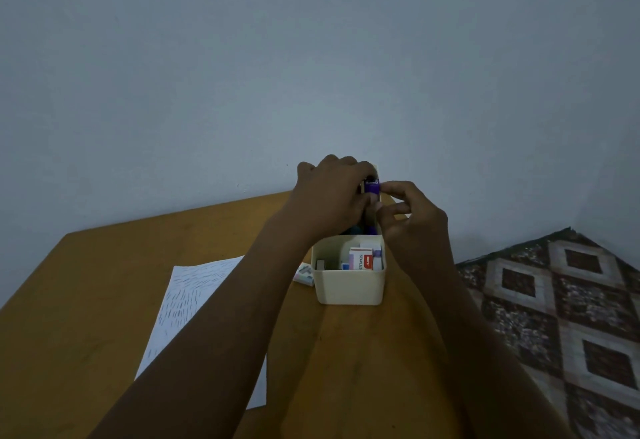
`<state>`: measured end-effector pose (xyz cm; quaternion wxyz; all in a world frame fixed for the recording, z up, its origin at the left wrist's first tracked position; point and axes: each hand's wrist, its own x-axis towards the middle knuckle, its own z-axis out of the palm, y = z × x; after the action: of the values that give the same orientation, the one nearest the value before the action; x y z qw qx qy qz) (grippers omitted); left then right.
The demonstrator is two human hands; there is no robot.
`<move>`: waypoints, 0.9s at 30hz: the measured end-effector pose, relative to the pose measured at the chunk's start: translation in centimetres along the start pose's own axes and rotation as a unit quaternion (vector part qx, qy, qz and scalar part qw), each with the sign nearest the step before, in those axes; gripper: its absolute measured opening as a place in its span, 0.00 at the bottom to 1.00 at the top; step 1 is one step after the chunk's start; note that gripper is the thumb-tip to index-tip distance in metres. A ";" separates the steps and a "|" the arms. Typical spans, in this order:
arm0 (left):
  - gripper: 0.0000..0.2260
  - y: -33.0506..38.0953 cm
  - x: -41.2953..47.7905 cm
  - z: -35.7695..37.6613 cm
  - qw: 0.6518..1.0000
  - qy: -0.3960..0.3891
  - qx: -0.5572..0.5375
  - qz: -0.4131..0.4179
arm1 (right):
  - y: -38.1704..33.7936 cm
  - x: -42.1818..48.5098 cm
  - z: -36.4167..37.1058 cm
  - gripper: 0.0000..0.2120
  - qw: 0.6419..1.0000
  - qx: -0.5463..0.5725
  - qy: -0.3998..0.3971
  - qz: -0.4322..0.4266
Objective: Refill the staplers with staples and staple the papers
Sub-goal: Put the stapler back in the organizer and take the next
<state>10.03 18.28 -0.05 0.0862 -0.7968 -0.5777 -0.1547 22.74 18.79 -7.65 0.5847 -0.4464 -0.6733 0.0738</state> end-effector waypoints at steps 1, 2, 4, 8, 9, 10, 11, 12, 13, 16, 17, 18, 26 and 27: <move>0.14 0.0 0.1 0.0 1.000 0.007 -0.013 -0.004 | 0.0 0.0 0.0 0.14 1.000 0.000 0.000 0.000; 0.13 -0.1 0.1 0.0 0.999 0.011 -0.028 -0.011 | -0.1 -0.1 0.0 0.14 1.000 -0.001 -0.001 -0.002; 0.12 -0.2 0.1 -0.3 0.998 0.009 -0.060 -0.027 | -0.4 -0.1 -0.2 0.14 1.000 -0.006 -0.012 -0.005; 0.11 -0.8 -0.7 -1.7 0.985 0.028 -0.162 -0.044 | -1.1 0.4 -0.8 0.19 0.998 -0.031 -0.051 -0.016; 0.11 -0.9 -1.0 -2.3 0.980 0.041 -0.191 -0.042 | -1.3 0.6 -1.0 0.21 0.997 -0.037 -0.063 -0.012; 0.11 -1.2 -1.4 -2.8 0.973 0.057 -0.219 -0.039 | -1.8 0.7 -1.3 0.22 0.996 -0.041 -0.073 -0.010; 0.11 -1.4 -1.9 -3.5 0.966 0.075 -0.243 -0.037 | -2.5 0.8 -1.4 0.21 0.996 -0.043 -0.079 -0.015; 0.10 -1.6 -2.4 -4.2 0.960 0.089 -0.263 -0.038 | -3.2 1.0 -1.6 0.21 0.995 -0.041 -0.086 -0.016; 0.09 -1.8 -2.9 -4.7 0.953 0.102 -0.281 -0.042 | -3.9 1.1 -1.7 0.20 0.995 -0.033 -0.095 -0.008; 0.07 -3.1 -4.8 -6.0 0.927 0.132 -0.345 -0.065 | -6.7 1.6 -1.7 0.18 0.993 -0.008 -0.118 0.018; 0.06 -3.6 -5.5 -6.4 0.913 0.136 -0.375 -0.082 | -7.5 1.6 -1.5 0.18 0.993 0.001 -0.118 0.018; 0.06 -3.9 -6.2 -6.6 0.895 0.134 -0.413 -0.099 | -8.3 1.5 -1.5 0.17 0.993 0.013 -0.115 0.019; 0.08 -10.3 -14.8 -7.3 0.792 0.116 -0.566 -0.199 | -13.9 -1.5 4.1 0.10 0.941 0.252 -0.199 0.105; 0.10 -11.0 -15.8 -6.8 0.783 0.109 -0.577 -0.203 | -14.2 -2.2 4.9 0.10 0.927 0.285 -0.206 0.135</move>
<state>-5.86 5.45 0.41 -0.3606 -0.5398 -0.5156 -0.5592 11.09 10.98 -1.89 0.5204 -0.3230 -0.6628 0.4308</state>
